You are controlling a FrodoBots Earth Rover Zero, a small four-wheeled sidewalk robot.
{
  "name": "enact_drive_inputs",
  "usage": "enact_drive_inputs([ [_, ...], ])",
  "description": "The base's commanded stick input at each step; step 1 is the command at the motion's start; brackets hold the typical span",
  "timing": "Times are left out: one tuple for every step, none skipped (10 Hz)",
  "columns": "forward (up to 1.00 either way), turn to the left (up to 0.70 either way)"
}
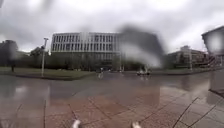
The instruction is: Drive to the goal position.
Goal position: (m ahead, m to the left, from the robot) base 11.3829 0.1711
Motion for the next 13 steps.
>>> enact_drive_inputs([
  [0.06,0.00],
  [0.06,0.00],
  [0.06,0.00],
  [0.06,0.00],
  [0.06,0.00],
  [0.06,0.00],
  [0.06,0.00],
  [0.06,0.00],
  [0.06,0.00],
  [0.06,0.00],
  [0.06,0.00],
  [0.06,0.00],
  [0.06,0.00],
])
